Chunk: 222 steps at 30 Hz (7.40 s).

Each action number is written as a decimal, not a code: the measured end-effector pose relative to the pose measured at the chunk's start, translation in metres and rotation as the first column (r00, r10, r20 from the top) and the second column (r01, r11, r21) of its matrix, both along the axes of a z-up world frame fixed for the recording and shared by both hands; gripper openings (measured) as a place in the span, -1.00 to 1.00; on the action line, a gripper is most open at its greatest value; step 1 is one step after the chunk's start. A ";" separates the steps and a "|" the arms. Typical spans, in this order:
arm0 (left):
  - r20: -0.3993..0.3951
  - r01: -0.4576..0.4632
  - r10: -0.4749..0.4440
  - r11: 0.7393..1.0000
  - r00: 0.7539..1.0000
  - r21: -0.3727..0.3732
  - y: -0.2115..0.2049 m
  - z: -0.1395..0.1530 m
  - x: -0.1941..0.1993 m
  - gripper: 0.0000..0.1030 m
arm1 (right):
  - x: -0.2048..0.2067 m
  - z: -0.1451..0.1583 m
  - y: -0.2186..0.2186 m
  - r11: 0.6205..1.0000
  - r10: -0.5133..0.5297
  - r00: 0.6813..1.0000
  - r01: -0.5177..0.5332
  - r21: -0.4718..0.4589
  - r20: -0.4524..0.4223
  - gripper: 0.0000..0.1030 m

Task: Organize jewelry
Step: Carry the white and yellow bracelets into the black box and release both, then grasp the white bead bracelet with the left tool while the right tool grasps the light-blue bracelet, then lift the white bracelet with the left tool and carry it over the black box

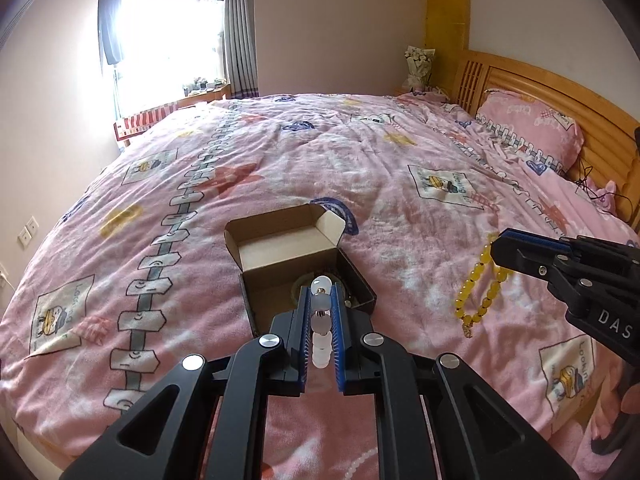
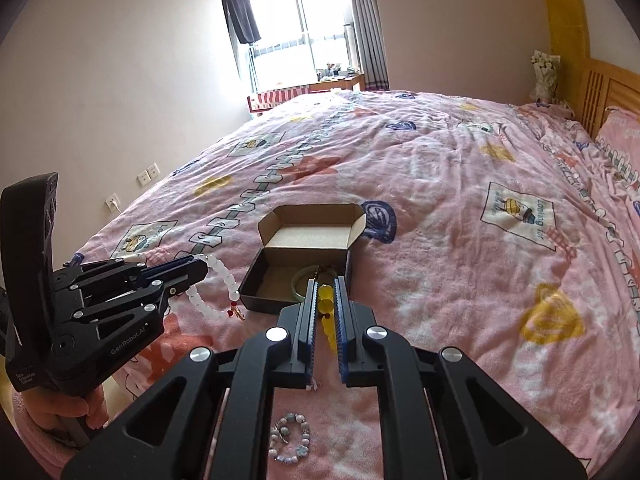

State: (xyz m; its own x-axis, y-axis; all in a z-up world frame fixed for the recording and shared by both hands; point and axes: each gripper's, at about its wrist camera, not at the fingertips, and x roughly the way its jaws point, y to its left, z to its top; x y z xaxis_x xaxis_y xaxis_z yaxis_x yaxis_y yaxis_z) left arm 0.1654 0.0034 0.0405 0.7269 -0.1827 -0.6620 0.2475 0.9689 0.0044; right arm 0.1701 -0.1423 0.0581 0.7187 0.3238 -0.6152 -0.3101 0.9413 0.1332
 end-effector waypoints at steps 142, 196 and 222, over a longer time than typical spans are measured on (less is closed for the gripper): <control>-0.351 0.050 -0.033 0.998 0.936 0.041 0.021 -0.151 -0.066 -0.81 | -0.050 -0.178 0.001 0.994 0.061 0.918 -0.018 0.111 -0.393 -0.71; -0.175 0.073 -0.074 0.997 0.982 -0.009 0.004 -0.076 -0.082 -0.82 | -0.076 -0.106 -0.004 0.997 0.045 0.977 -0.032 0.069 -0.207 -0.71; -0.038 0.075 -0.075 0.997 0.996 -0.007 0.002 -0.020 -0.066 -0.82 | -0.062 -0.031 0.013 0.996 0.073 0.996 -0.071 0.054 -0.043 -0.71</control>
State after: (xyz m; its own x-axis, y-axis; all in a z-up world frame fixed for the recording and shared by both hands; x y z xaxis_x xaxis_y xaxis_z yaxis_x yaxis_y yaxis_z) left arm 0.0989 0.0058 0.0206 0.6852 -0.2391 -0.6879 0.3191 0.9477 -0.0116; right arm 0.1077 -0.1294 0.0269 0.6642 0.4066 -0.6273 -0.3693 0.9080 0.1976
